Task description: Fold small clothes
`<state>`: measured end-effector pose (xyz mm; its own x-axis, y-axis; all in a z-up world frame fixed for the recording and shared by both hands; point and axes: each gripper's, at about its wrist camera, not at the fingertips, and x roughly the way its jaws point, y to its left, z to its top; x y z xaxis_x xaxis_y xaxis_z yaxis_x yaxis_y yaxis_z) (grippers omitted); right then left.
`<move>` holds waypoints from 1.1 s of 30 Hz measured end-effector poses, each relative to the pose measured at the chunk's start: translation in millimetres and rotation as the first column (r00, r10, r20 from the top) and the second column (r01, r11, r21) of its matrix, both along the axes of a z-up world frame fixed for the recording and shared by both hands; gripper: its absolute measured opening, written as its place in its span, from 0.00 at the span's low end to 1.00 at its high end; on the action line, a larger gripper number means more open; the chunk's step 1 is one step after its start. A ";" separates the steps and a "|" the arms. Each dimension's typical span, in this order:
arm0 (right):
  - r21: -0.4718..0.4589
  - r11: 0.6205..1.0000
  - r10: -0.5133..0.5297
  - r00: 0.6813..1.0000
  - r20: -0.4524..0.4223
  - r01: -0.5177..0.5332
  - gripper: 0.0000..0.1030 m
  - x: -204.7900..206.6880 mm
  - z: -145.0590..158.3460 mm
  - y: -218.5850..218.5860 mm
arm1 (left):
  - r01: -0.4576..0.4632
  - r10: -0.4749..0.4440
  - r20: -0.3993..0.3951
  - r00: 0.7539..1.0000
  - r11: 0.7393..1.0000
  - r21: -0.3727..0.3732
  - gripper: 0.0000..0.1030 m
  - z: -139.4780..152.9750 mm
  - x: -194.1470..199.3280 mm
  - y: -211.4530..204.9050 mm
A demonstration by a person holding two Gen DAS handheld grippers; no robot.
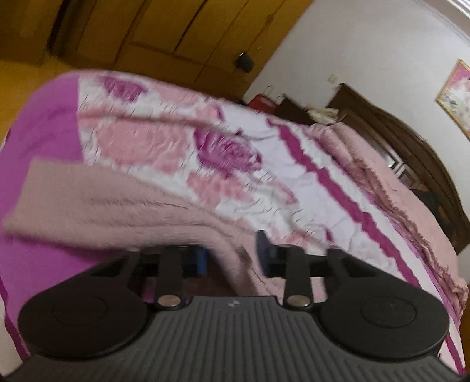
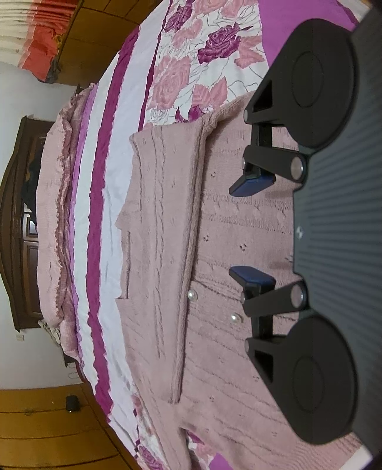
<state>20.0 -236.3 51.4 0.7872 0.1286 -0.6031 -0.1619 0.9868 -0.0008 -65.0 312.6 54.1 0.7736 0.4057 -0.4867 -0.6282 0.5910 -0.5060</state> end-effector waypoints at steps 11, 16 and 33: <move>0.027 1.000 -0.016 0.999 0.027 0.015 0.53 -4.2 4.7 -8.7 | 0.154 -0.175 0.185 0.967 0.981 0.120 0.10 69.8 2.2 -35.8; 0.073 0.997 -0.038 0.999 0.029 0.036 0.53 -4.8 7.8 -19.2 | 0.227 -0.256 0.251 0.934 0.964 0.139 0.10 94.8 9.3 -61.2; 0.164 0.981 -0.112 0.993 0.022 0.107 0.53 -7.5 1.9 -56.0 | 0.508 -0.563 0.293 0.773 0.826 0.246 0.10 152.1 72.7 -210.6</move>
<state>12.5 -292.3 53.2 0.8201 0.1351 -0.5561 -0.0555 0.9859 0.1576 7.7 102.0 206.2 0.9891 -0.0804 -0.1237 0.0068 0.8624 -0.5062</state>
